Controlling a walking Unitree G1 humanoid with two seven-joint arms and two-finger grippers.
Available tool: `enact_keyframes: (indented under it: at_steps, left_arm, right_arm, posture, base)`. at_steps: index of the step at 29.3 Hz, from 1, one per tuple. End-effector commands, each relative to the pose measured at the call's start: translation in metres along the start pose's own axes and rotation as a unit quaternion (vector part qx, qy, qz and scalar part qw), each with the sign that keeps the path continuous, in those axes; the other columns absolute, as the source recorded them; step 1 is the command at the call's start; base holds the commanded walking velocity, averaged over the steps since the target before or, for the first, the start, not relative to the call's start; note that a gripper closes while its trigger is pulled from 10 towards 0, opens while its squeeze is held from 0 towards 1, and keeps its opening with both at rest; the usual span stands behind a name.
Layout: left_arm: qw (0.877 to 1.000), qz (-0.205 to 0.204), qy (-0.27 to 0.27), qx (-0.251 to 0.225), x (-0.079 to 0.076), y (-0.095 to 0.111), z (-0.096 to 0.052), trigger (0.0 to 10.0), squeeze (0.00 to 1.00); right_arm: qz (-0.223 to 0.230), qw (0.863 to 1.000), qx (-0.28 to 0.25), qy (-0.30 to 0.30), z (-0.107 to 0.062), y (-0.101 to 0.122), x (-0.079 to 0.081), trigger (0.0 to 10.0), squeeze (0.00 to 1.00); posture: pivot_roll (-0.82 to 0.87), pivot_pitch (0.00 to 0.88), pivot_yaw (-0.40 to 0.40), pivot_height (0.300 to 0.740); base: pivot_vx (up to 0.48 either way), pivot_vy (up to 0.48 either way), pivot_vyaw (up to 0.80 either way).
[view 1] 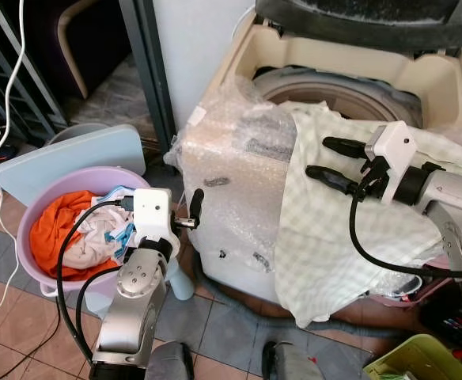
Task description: Clothes washing
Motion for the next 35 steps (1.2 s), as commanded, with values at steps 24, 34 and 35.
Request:
enact_keyframes:
  at_steps: [24, 34, 35]
  left_arm:
    - [1.000, 0.009, 0.001, 0.001, 0.002, -0.001, -0.002, 10.0, 0.00]
    - [1.000, 0.007, 0.000, 0.001, 0.000, -0.001, 0.001, 10.0, 0.00]
    - [1.000, 0.007, 0.000, 0.001, 0.000, -0.001, 0.001, 10.0, 0.00]
  right_arm:
    - [-0.176, 0.969, 0.169, 0.021, 0.000, -0.059, 0.019, 0.0, 0.00]
    - [-0.211, 0.961, 0.177, 0.041, -0.007, -0.061, 0.000, 0.0, 0.00]
    - [-0.208, 0.961, 0.177, 0.053, -0.008, -0.062, -0.001, 0.0, 0.00]
  posture:
    - [-0.02, 0.143, 0.014, 0.740]
    - [-0.02, 0.133, 0.011, 0.740]
    - [-0.02, 0.132, 0.011, 0.740]
  base:
    - [0.000, 0.000, 0.00]
    - [0.000, 0.000, 0.00]
    - [0.000, 0.000, 0.00]
Point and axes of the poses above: a point about 5 cm out from each wrist's last joint towards the gripper, its own z axis pointing out of the wrist towards the gripper, its own y axis along the axis of the wrist's last joint, x = y × z, the point moved 6 cm from there along z, pointing out of the wrist towards the gripper, and after that the axes turned 14 degrees about -z, right-handed, at the moved point
